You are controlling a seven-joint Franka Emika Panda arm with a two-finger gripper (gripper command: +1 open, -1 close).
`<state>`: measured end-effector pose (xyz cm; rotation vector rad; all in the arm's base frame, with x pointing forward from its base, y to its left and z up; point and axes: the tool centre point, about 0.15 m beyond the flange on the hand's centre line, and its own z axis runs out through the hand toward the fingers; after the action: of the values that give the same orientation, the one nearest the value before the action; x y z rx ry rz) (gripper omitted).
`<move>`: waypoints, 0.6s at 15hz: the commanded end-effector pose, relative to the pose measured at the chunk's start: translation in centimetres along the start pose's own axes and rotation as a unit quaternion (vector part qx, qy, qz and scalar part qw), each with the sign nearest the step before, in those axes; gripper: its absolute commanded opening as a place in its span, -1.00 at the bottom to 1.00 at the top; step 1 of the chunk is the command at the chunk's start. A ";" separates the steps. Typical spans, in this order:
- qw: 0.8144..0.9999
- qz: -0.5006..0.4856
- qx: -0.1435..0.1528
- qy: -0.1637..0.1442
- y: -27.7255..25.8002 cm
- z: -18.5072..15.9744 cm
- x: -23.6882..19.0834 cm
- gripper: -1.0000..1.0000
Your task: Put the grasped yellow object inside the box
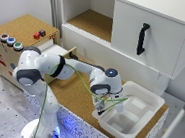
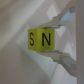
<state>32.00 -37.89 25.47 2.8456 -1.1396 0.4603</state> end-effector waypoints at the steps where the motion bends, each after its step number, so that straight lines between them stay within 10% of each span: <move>1: 0.997 -0.010 0.067 -0.045 0.0 4.3 6.3 -1.00; 3: 0.997 -0.012 0.070 -0.043 0.2 4.2 7.2 -1.00; 4: 0.996 -0.012 0.072 -0.044 0.2 4.1 7.4 1.00; 9: 0.996 -0.014 0.058 -0.067 -0.6 1.6 5.9 1.00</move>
<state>36.27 -40.73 24.50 2.8821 -1.1313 0.4638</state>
